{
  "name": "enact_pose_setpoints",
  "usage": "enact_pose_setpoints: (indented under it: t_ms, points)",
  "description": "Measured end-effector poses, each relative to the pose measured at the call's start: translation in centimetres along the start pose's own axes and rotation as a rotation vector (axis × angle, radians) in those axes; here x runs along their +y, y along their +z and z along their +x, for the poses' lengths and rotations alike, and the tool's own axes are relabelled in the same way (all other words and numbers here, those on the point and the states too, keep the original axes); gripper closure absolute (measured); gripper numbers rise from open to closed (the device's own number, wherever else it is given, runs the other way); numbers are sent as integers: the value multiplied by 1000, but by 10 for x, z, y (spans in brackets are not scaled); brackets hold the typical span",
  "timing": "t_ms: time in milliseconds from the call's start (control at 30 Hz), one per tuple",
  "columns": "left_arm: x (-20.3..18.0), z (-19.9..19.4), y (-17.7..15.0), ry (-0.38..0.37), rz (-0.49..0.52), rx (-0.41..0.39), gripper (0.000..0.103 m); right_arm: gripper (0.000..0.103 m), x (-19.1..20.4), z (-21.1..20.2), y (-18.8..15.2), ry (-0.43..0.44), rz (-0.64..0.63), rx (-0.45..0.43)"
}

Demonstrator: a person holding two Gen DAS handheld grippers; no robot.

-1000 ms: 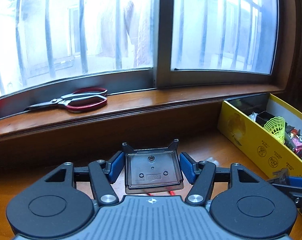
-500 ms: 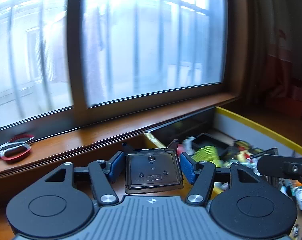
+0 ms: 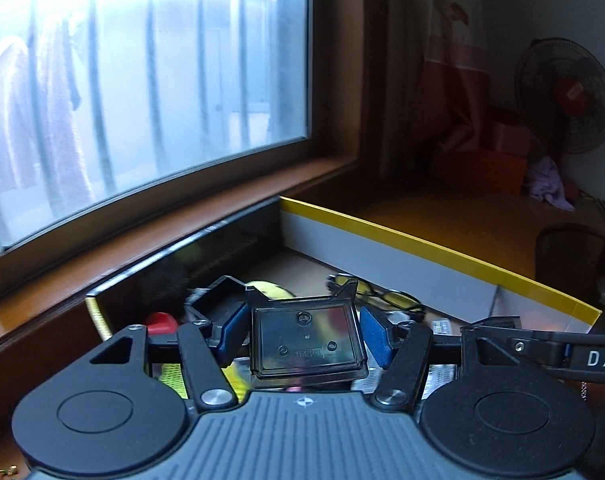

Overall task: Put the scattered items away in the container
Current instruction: 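Lower both plates into the yellow box and open both grippers, then move both grippers back over the desk toward the red wrapper and blue cord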

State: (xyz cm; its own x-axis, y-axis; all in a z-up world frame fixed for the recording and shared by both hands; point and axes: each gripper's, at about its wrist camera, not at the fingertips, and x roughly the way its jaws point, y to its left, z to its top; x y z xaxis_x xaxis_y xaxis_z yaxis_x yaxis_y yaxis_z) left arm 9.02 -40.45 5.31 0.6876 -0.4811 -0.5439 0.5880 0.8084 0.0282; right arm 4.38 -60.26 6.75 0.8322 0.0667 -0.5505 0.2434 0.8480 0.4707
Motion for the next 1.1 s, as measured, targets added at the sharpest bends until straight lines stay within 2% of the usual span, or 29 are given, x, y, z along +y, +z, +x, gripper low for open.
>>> enact_pose_setpoints:
  t_ms: [267, 400, 500, 633, 833, 900, 1100]
  points:
    - [-26, 49, 6, -20, 32, 68, 40, 41, -32, 21, 9, -74, 20, 28]
    - [-24, 55, 6, -45, 51, 68, 39, 41, -39, 33, 10, -96, 31, 45]
    - [-23, 55, 5, -31, 58, 74, 37, 40, -40, 38, 9, -84, 43, 64]
    - [-16, 45, 3, -12, 40, 72, 33, 37, -36, 35, 8, -87, 39, 54]
    - [-2, 17, 0, 41, 4, 42, 26, 25, -25, 21, 6, -106, 13, -3]
    - [5, 7, -3, 59, -8, 28, 23, 18, -20, 14, 3, -117, 0, -36]
    - [34, -23, -18, 126, -73, 18, 22, 17, 5, -3, -9, -111, -68, -69]
